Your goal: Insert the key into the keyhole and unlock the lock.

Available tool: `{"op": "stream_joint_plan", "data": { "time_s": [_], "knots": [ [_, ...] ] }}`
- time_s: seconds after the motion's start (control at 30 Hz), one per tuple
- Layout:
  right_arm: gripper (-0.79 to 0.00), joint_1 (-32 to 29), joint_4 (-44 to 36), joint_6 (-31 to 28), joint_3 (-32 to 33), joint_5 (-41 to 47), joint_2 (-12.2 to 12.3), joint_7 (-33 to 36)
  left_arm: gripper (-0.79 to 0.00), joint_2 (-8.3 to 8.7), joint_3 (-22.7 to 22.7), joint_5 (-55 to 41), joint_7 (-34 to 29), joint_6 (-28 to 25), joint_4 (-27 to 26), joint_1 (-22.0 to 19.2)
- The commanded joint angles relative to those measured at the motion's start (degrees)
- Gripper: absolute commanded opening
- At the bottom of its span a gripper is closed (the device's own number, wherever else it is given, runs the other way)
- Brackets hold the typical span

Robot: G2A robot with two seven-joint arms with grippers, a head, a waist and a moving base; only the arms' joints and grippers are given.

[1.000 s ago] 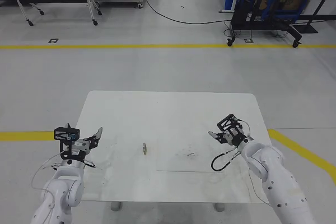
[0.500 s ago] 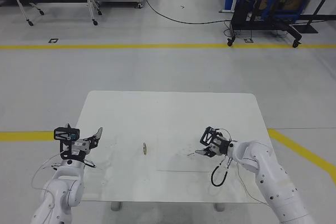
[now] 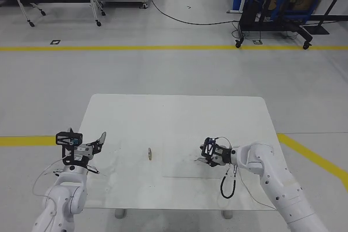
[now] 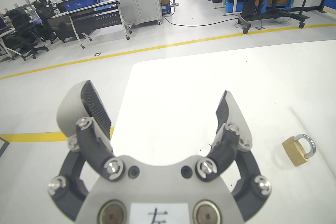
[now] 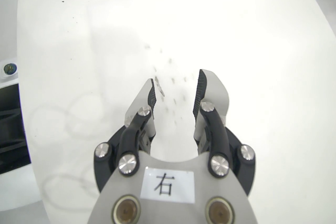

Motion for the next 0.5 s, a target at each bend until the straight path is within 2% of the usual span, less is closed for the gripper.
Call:
{"op": "stream_joint_plan", "data": {
  "time_s": [0.0, 0.2, 0.37, 0.47],
  "knots": [
    [-0.471, 0.60, 0.51, -0.36, -1.07, 0.21, -0.07, 0.83, 0.000, 0.00, 0.00, 0.00, 0.00, 0.00, 0.00, 0.00],
    [-0.542, 2.63, 2.37, -1.20, -3.60, 1.08, -0.26, 2.51, 0.000, 0.00, 0.00, 0.00, 0.00, 0.00, 0.00, 0.00],
    [-0.699, 3.36, 2.87, -1.11, -4.71, 0.72, -0.17, 3.31, 0.000, 0.00, 0.00, 0.00, 0.00, 0.00, 0.00, 0.00],
    [-0.739, 3.49, 3.15, -2.04, -4.88, 1.12, 0.02, 3.69, 0.000, 0.00, 0.00, 0.00, 0.00, 0.00, 0.00, 0.00]
  ]
}}
